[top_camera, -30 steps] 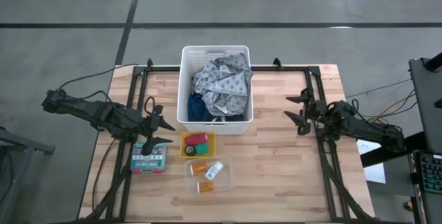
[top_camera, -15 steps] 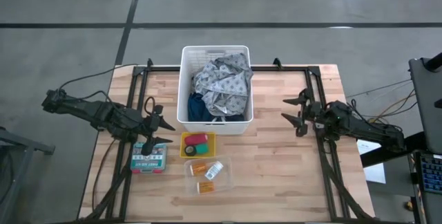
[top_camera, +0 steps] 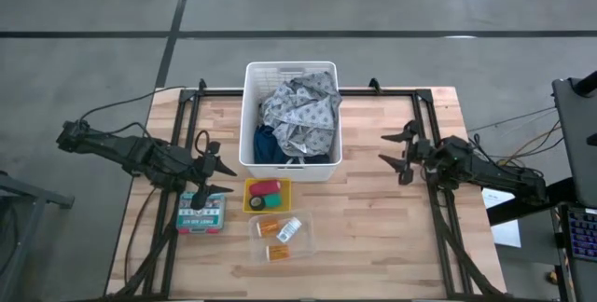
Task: Pick & Place Medicine items
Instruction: Return to home position
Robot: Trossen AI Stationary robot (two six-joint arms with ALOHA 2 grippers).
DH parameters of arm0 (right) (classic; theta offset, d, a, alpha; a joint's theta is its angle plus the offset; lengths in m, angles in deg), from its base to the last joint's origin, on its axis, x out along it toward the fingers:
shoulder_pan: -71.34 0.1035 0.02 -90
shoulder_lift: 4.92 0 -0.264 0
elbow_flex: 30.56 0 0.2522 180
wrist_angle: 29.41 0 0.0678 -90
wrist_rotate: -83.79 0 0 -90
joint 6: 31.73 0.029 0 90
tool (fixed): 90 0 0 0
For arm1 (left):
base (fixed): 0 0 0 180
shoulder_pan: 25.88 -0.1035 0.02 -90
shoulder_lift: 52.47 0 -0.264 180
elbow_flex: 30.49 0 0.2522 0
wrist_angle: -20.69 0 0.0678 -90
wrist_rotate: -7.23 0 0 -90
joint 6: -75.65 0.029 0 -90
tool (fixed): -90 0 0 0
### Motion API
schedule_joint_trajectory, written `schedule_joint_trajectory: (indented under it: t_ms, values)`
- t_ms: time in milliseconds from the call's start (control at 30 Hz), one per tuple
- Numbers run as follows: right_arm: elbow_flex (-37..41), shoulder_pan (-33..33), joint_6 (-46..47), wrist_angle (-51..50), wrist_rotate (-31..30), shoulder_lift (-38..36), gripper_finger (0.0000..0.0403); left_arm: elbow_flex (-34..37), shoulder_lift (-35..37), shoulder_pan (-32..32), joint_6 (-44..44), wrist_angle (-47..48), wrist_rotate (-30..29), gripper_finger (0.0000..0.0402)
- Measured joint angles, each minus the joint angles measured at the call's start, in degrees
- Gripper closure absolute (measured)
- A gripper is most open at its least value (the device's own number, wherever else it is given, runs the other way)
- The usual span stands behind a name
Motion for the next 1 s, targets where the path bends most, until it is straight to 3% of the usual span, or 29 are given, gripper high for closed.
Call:
schedule_joint_trajectory:
  t_ms: [500, 733, 933, 1000]
  values:
    - [0.00, -0.02, -4.66, 1.11, -0.02, 0.02, 0.0131, 0.00, 0.02, 0.02, -0.26, -0.13, 0.00, 0.0176]
    - [0.00, -0.02, -7.14, 1.91, -0.04, 0.04, 0.0131, 0.00, 0.04, 0.00, -6.19, -0.93, 0.00, 0.0176]
    - [-0.01, 0.00, -7.56, 2.02, -0.03, 0.02, 0.0131, 0.00, 0.00, 0.00, -5.57, -8.57, -1.48, 0.0176]
    - [0.00, -0.02, -7.44, 2.06, -0.04, 0.03, 0.0131, 0.00, 0.03, 0.00, 0.76, -11.92, 0.97, 0.0176]
